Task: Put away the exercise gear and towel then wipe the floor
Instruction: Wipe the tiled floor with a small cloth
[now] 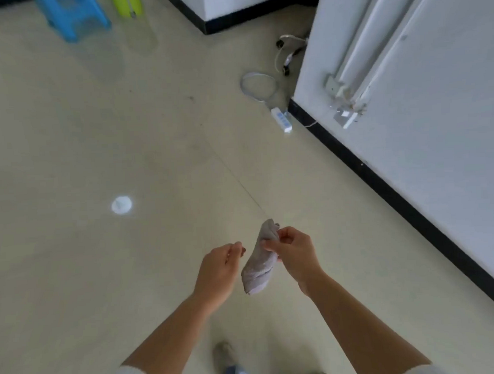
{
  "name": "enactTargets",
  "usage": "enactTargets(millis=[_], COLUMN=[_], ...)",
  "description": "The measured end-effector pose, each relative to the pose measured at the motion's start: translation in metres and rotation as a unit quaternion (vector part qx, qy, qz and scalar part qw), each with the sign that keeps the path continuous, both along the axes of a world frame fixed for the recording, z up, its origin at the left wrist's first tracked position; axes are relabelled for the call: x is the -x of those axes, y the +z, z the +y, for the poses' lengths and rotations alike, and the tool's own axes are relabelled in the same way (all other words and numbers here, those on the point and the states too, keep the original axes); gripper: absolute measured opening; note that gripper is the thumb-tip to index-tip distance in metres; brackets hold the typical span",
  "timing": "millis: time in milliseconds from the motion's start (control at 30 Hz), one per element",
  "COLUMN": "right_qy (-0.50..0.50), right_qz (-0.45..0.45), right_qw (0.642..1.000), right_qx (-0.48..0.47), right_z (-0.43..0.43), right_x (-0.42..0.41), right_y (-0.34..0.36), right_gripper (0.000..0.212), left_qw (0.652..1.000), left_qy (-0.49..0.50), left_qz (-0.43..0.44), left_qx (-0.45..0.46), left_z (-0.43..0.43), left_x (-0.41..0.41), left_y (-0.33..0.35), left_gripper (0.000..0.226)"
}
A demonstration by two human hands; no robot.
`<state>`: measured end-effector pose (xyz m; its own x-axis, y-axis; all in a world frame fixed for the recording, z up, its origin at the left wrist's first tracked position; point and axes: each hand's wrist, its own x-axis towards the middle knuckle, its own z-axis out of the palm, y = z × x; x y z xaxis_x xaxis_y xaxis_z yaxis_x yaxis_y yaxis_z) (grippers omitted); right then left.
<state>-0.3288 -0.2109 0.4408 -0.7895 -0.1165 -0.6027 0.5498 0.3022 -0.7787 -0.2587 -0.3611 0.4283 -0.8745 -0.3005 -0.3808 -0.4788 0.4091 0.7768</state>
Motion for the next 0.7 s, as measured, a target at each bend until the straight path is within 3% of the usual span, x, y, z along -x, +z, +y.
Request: enactTargets(millis=[100, 233, 400, 700], right_qy=[0.034, 0.068, 0.15, 0.24], right_qz=[0.004, -0.011, 0.011, 0.025], right_qw=[0.999, 0.994, 0.983, 0.959], right_qx=[0.029, 0.087, 0.11, 0.147], right_z=[-0.084, -0.192, -0.309, -0.534], right_x=[0.007, 0.018, 0.052, 0.181], right_y=[0.056, 0.11, 0.155, 0.188], right_gripper=[0.025, 0.016, 0.019, 0.008], left_qw=[0.991, 0.964, 0.959, 0.922], left_qy=[0.113, 0.221, 0.258, 0.366], left_qz=[-0.028, 0.011, 0.028, 0.094], left_qx=[-0.073, -0.148, -0.111, -0.088], left_z=[-0.067, -0.151, -0.257, -0.477], left_x=[-0.013, -0.023, -0.011, 0.099], left_y=[0.052, 0.116, 0.165, 0.208], left_gripper=[0.045, 0.043, 0.012, 0.018])
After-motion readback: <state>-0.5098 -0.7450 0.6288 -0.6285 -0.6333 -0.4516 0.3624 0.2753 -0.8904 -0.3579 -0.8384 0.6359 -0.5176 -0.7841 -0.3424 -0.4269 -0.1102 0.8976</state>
